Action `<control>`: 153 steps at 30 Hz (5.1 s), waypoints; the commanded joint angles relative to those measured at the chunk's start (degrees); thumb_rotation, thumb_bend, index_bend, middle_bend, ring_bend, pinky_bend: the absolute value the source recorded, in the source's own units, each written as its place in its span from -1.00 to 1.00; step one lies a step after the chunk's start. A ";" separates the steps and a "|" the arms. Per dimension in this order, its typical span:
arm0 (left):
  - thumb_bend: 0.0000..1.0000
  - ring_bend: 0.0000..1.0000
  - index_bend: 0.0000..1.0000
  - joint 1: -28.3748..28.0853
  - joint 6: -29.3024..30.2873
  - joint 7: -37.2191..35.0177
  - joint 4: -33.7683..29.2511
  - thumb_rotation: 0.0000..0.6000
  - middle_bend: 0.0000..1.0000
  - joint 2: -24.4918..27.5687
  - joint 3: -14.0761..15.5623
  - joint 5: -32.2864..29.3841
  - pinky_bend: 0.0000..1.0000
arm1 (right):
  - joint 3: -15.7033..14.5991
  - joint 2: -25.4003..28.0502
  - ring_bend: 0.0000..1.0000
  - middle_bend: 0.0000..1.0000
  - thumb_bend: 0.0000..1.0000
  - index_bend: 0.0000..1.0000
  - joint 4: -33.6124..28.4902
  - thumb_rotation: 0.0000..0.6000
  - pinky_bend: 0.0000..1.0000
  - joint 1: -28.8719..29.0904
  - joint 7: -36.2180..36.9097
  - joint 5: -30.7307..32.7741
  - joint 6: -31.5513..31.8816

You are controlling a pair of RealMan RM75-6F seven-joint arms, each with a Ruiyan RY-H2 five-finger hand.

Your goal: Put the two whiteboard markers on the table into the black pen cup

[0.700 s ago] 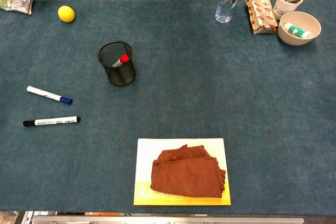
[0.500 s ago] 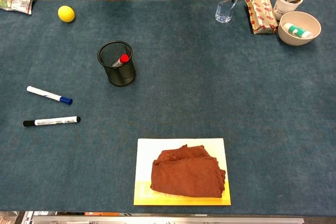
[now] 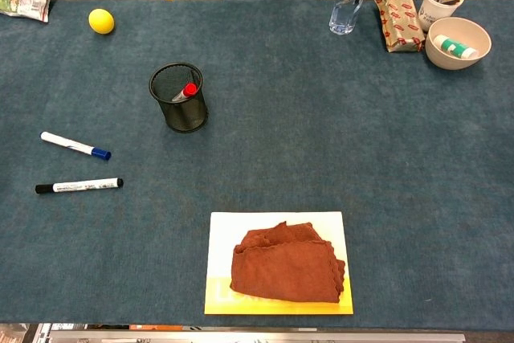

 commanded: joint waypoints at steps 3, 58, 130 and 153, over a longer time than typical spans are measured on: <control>-0.88 -0.33 0.16 -0.06 -0.28 0.14 -0.40 1.00 0.02 -0.02 0.62 0.97 0.12 | -0.28 -0.08 -0.47 -0.27 -1.00 -0.23 -0.46 1.00 -0.20 -0.22 -0.66 -0.40 0.41; -0.45 -1.00 -0.15 -18.41 -28.39 -2.56 5.82 1.00 -1.00 -10.04 -1.95 -10.94 -0.66 | -0.34 0.81 -0.47 -0.27 -1.00 -0.21 -1.25 1.00 -0.20 0.63 0.61 2.71 -2.79; -0.35 -1.00 0.17 -21.34 -29.15 2.39 8.18 1.00 -0.97 -16.30 -0.82 -18.59 -0.65 | -0.39 1.08 -0.47 -0.27 -1.00 -0.21 -1.34 1.00 -0.20 0.82 1.05 3.02 -3.02; -0.33 -1.00 0.25 -22.04 -14.26 5.96 -2.91 1.00 -0.88 -18.12 -9.99 -15.29 -0.65 | -0.88 1.02 -0.47 -0.27 -1.00 -0.21 -1.43 1.00 -0.20 1.06 1.43 3.00 -4.06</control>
